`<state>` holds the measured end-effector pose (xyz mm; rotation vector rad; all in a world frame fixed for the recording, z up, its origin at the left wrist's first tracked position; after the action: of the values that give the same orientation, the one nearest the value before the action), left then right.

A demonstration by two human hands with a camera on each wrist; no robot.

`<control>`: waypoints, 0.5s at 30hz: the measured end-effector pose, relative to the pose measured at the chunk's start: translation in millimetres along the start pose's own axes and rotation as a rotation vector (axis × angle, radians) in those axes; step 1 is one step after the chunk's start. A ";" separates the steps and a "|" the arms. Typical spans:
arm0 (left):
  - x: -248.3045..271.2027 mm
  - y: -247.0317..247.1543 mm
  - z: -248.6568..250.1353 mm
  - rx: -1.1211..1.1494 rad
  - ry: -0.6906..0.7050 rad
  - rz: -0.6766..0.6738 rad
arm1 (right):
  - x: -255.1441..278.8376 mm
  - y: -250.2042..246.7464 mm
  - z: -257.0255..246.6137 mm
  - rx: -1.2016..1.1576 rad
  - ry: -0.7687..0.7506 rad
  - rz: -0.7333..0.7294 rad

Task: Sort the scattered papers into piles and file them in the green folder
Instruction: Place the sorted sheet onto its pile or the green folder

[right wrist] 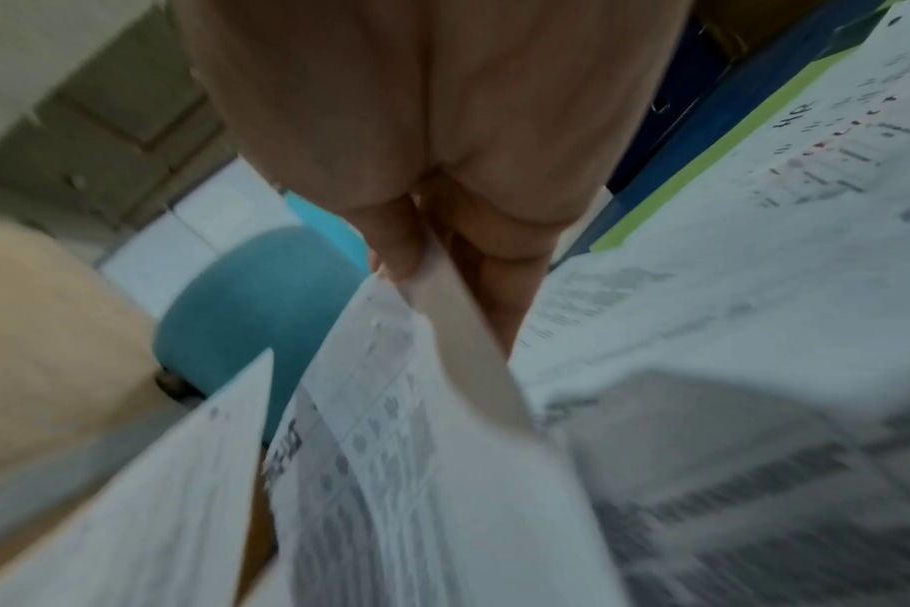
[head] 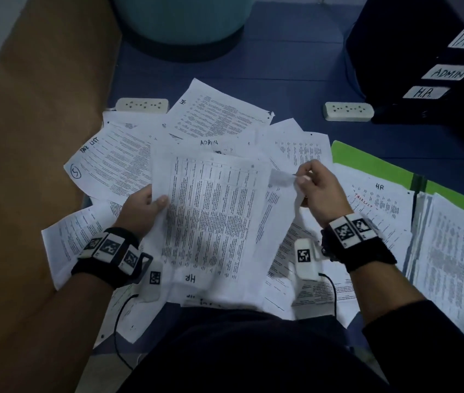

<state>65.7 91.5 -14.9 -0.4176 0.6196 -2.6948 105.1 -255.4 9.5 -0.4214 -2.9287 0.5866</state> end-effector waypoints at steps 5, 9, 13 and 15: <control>-2.8 11.7 23.2 0.093 0.044 -0.042 | 2.1 6.3 -43.3 -0.311 0.036 -0.140; -4.7 9.2 25.1 -0.007 0.113 0.041 | -6.0 21.2 -30.8 -0.396 0.205 -0.088; -6.4 -12.7 8.5 -0.155 0.104 0.171 | -11.1 40.5 10.0 0.144 0.204 -0.026; -9.0 -24.5 -4.5 -0.187 0.074 0.193 | -10.0 59.9 30.8 0.503 0.166 -0.123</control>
<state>65.7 117.3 -9.2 -0.2895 0.8893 -2.4878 123.9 -216.3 -43.0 -0.2134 -2.5026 1.1620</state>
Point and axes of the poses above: each hand's wrist, its own x-axis away from the middle knuckle, its own y-axis out of the palm, z = x × y, the point moved 5 cm from there along -x, towards the middle knuckle, and after that the axes turned 14 degrees about z, right-handed, at the moved point
